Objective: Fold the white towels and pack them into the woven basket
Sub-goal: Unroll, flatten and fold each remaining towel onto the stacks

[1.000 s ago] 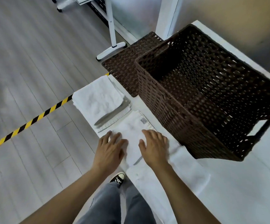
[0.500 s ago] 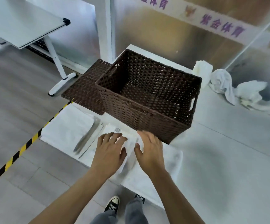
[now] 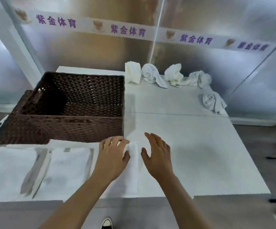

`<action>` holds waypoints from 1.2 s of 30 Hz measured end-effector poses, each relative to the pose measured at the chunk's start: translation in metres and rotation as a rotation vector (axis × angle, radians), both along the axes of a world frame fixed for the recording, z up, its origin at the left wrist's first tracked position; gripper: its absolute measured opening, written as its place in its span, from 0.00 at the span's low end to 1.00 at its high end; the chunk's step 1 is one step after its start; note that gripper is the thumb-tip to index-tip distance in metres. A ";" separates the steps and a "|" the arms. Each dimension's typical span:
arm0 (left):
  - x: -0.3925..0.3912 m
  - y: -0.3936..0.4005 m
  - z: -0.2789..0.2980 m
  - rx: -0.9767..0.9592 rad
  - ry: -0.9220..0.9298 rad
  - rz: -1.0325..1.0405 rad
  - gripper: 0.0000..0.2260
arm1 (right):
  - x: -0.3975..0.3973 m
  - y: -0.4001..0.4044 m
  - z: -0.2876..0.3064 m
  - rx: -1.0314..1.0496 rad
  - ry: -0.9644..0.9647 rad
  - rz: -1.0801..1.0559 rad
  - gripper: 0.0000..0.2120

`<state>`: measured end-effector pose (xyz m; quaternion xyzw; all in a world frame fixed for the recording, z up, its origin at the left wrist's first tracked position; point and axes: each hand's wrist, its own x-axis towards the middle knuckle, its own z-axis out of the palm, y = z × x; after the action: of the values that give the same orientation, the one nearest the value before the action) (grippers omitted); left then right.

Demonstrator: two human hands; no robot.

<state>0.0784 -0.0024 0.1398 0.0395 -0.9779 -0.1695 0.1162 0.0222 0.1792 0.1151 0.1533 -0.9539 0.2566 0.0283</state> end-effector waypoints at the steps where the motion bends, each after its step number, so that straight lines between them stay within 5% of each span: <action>1: -0.005 0.016 0.001 0.001 0.009 -0.023 0.14 | 0.000 0.017 0.001 -0.002 -0.005 -0.024 0.27; 18: -0.056 0.254 -0.028 0.080 -0.162 -0.153 0.14 | -0.025 0.268 -0.031 -0.044 -0.103 -0.240 0.25; 36: -0.213 0.310 -0.097 0.075 -0.342 -0.220 0.14 | -0.167 0.363 -0.078 0.024 -0.196 -0.338 0.24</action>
<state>-0.1349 0.3075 0.0430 -0.0352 -0.9748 -0.2081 -0.0724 -0.1451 0.5418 0.0373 -0.0345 -0.9672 0.2506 -0.0240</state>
